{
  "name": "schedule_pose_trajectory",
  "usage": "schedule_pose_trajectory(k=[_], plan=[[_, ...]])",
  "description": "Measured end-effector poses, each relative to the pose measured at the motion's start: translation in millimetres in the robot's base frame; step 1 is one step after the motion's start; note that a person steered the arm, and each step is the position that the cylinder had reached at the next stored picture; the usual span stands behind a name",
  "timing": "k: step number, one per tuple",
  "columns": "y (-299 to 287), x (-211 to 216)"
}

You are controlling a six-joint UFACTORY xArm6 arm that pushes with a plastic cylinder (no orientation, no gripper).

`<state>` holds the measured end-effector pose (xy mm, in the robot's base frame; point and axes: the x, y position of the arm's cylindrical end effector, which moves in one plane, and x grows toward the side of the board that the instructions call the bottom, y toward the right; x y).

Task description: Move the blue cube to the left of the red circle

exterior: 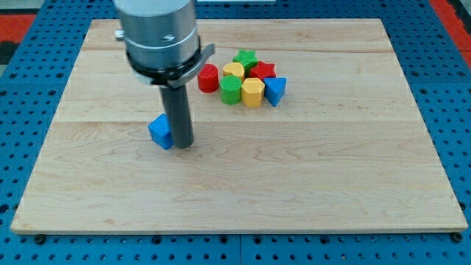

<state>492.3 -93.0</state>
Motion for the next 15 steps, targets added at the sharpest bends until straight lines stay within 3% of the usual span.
schedule_pose_trajectory(k=[2, 3, 4, 5, 6, 8, 9, 10, 11, 13, 15], plan=[[-118.7, -17.2], [-122.4, -63.4], [-97.9, -79.5], [-126.9, -46.7], [-87.0, -28.0], [-32.5, -40.7], [-13.3, -13.5], [23.6, -17.9], [4.2, -54.8], [-41.5, -65.3], [-83.7, -112.5]])
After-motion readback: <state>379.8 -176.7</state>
